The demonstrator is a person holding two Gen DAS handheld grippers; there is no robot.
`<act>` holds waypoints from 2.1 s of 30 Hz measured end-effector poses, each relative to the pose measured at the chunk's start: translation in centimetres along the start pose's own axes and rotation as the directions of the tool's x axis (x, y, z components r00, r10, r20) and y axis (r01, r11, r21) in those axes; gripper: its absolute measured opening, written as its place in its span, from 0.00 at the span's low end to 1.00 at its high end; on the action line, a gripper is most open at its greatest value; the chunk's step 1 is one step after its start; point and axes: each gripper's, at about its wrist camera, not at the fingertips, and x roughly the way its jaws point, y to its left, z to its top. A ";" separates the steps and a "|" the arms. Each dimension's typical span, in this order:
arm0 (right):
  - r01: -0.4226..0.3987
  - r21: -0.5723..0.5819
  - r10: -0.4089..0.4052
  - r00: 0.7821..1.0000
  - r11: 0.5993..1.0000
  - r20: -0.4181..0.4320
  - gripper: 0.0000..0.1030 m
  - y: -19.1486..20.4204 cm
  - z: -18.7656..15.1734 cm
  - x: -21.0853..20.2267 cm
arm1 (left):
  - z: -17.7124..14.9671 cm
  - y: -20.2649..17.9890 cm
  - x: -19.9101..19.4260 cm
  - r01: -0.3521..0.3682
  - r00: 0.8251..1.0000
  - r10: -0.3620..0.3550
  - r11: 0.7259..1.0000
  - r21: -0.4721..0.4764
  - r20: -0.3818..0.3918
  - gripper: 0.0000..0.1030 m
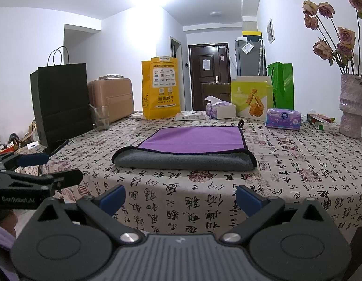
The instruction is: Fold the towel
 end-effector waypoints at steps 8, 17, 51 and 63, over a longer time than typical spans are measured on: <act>0.000 0.001 0.000 1.000 1.000 -0.001 0.98 0.0 0.0 0.0 | 0.0 0.0 0.0 0.001 1.000 -0.001 1.000 0.001 -0.001 1.00; 0.001 0.003 -0.001 1.000 1.000 -0.002 0.98 -0.1 0.0 0.1 | 0.1 0.1 0.1 0.001 1.000 -0.001 1.000 0.002 -0.002 1.00; 0.005 0.020 -0.005 1.000 1.000 -0.014 0.98 -0.3 -0.3 0.3 | -0.3 -0.1 0.4 -0.007 1.000 0.007 1.000 0.006 -0.013 1.00; -0.006 0.015 0.007 1.000 1.000 -0.025 0.98 -0.1 -0.4 0.8 | -0.4 0.1 0.8 -0.015 0.999 0.015 1.000 0.001 -0.033 1.00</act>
